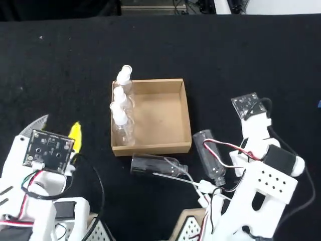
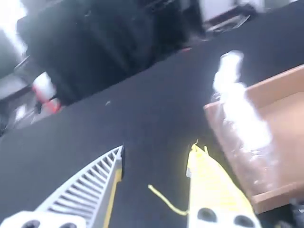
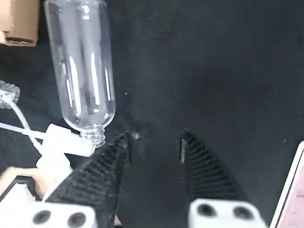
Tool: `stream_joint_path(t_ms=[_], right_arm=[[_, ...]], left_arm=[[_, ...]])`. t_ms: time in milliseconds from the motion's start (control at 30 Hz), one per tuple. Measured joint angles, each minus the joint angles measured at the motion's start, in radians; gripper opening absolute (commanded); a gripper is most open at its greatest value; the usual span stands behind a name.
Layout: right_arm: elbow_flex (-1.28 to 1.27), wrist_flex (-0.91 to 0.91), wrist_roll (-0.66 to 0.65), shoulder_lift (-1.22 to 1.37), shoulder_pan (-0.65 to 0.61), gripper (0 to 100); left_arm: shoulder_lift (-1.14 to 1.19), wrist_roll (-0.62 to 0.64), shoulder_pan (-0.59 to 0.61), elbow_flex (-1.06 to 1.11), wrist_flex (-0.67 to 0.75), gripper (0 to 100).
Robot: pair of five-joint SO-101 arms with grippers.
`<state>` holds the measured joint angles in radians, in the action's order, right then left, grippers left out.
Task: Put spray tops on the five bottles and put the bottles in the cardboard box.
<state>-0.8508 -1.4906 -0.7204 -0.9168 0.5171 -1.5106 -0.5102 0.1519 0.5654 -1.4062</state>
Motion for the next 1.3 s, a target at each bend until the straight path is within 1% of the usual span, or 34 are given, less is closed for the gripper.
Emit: stream_joint_path(t_ms=[133,267,400,533,633,700,800,1033,1200,1300], right_arm=[[-0.002,0.005,0.0,0.0,0.054,15.1],[-0.002,0.006,0.0,0.0,0.107,15.0],[-0.002,0.049,-0.009,0.0,0.195,14.9],[-0.002,0.103,-0.077,0.002,0.301,14.9],[-0.002,0.158,-0.118,0.009,0.377,14.9],[0.003,0.201,-0.13,0.107,0.427,15.1],[0.044,0.233,-0.137,0.281,0.493,15.1],[0.25,0.242,-0.175,0.606,0.6,15.2],[0.336,0.242,-0.175,0.75,0.629,15.2],[0.367,0.23,-0.175,0.779,0.631,15.2]], left_arm=[[0.135,0.002,-0.176,-0.14,-0.054,20],[0.282,0.002,-0.411,-0.313,-0.112,20],[0.433,0.002,-0.628,-0.457,-0.187,20],[0.589,0.002,-0.801,-0.48,-0.258,20],[0.652,0.002,-0.896,-0.46,-0.259,20],[0.661,0.002,-0.931,-0.41,-0.232,20],[0.664,0.002,-0.959,-0.273,-0.137,21],[0.666,0.002,-0.971,0.141,0.18,21],[0.671,-0.002,-0.973,0.322,0.354,21],[0.678,-0.002,-0.984,0.402,0.442,25]])
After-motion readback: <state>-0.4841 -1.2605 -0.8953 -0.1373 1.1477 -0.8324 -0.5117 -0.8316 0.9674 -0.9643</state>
